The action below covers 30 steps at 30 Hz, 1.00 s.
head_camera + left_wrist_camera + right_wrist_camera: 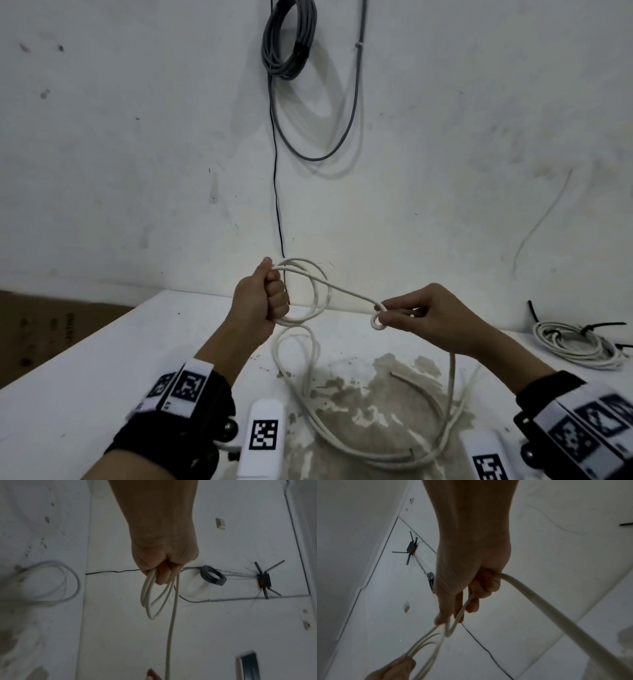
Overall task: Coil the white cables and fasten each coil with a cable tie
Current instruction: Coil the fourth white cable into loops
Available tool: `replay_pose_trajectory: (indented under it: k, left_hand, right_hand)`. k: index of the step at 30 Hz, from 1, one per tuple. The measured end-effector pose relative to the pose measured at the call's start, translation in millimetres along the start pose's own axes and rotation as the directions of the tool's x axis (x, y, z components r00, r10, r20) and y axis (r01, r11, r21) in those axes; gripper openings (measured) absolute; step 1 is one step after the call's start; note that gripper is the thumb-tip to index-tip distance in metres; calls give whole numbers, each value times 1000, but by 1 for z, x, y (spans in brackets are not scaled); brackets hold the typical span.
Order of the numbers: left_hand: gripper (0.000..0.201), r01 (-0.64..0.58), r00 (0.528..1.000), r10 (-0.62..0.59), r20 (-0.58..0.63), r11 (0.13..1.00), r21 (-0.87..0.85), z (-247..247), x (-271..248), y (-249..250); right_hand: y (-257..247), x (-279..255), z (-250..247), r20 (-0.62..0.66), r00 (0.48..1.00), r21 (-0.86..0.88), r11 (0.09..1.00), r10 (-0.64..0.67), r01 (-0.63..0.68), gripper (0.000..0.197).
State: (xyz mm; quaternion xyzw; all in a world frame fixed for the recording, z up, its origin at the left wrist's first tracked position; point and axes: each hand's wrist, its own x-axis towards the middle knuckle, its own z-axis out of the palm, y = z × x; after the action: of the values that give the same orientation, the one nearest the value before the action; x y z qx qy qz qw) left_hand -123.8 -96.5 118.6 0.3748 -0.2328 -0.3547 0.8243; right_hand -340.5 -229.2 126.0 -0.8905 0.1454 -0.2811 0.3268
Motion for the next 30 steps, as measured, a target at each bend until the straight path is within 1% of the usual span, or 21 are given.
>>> replay_pose_trajectory:
  k: [2, 3, 5, 7, 8, 10, 12, 14, 16, 18, 19, 20, 21, 22, 23, 24, 25, 27, 28, 29, 30]
  left_hand:
    - [44, -50, 997, 41, -58, 987, -152, -7, 5, 8]
    - [44, -69, 995, 55, -78, 980, -188, -11, 7, 12]
    - [45, -85, 993, 69, -94, 981, -174, -17, 8, 16]
    - [45, -63, 995, 53, -84, 990, -126, -18, 6, 14]
    - [45, -32, 998, 27, -63, 996, -86, -18, 5, 12]
    - [44, 47, 999, -46, -13, 998, 32, -20, 2, 7]
    - [44, 127, 991, -131, 17, 978, 167, -23, -4, 6]
    - [45, 205, 969, -236, 72, 933, 296, -28, -10, 6]
    - [47, 290, 918, -369, 149, 876, 385, -32, -18, 10]
    - [48, 371, 828, -483, 286, 853, 366, -34, -23, 15]
    - [51, 398, 780, -506, 369, 856, 331, -33, -25, 17]
    - [53, 404, 749, -497, 437, 867, 293, -33, -24, 19]
    - [56, 396, 735, -471, 487, 882, 255, -34, -20, 19]
    - [56, 411, 705, -448, 550, 890, 199, -35, -14, 17]
    - [50, 437, 651, -413, 637, 890, 129, -35, -10, 15]
    - [41, 470, 604, -351, 716, 882, 35, -34, -5, 11]
    - [34, 467, 612, -282, 739, 883, -50, -32, -3, 11]
    - [32, 388, 720, -151, 678, 897, -212, -23, -2, 10]
    - [33, 335, 788, -95, 608, 895, -294, -18, -2, 9]
    - [35, 233, 874, -33, 484, 904, -358, -12, -5, 9]
    - [38, 118, 935, 46, 352, 896, -428, -7, -8, 10]
  right_hand:
    - [9, -1, -2, 0, 1000, -32, 999, 22, -22, 10]
    - [16, -1, -4, -19, 999, -47, 998, 45, -46, 11]
    - [27, 0, -7, -60, 997, -174, 983, 55, -64, 12]
    - [35, 5, -3, -121, 993, -334, 942, 1, -42, 22]
    - [37, 8, 0, -172, 985, -355, 934, -25, -39, 27]
    - [41, 14, 1, -299, 954, -314, 947, -37, -62, 33]
    - [45, 19, -5, -407, 913, -305, 943, 1, -137, 39]
    - [48, 22, -15, -456, 888, -361, 901, 54, -240, 44]
    - [52, 22, -20, -468, 879, -436, 840, 94, -322, 50]
    - [58, 19, -21, -451, 883, -464, 812, 128, -355, 57]
    - [61, 17, -20, -442, 886, -477, 800, 141, -365, 61]
    - [64, 15, -17, -429, 890, -492, 785, 157, -376, 65]
    - [65, 13, -13, -410, 895, -510, 769, 176, -385, 67]
    - [66, 10, -7, -387, 901, -530, 752, 198, -393, 68]
    - [67, 8, -1, -363, 907, -551, 735, 214, -394, 68]
    - [67, 6, 7, -340, 913, -571, 722, 226, -391, 71]
    - [69, 4, 15, -321, 921, -595, 710, 221, -378, 78]
    - [74, 1, 31, -293, 939, -636, 697, 180, -332, 97]
    - [75, 1, 39, -274, 951, -654, 697, 145, -294, 101]
    - [75, 0, 46, -240, 964, -668, 702, 112, -247, 103]
    - [71, -1, 51, -192, 977, -672, 713, 92, -199, 99]
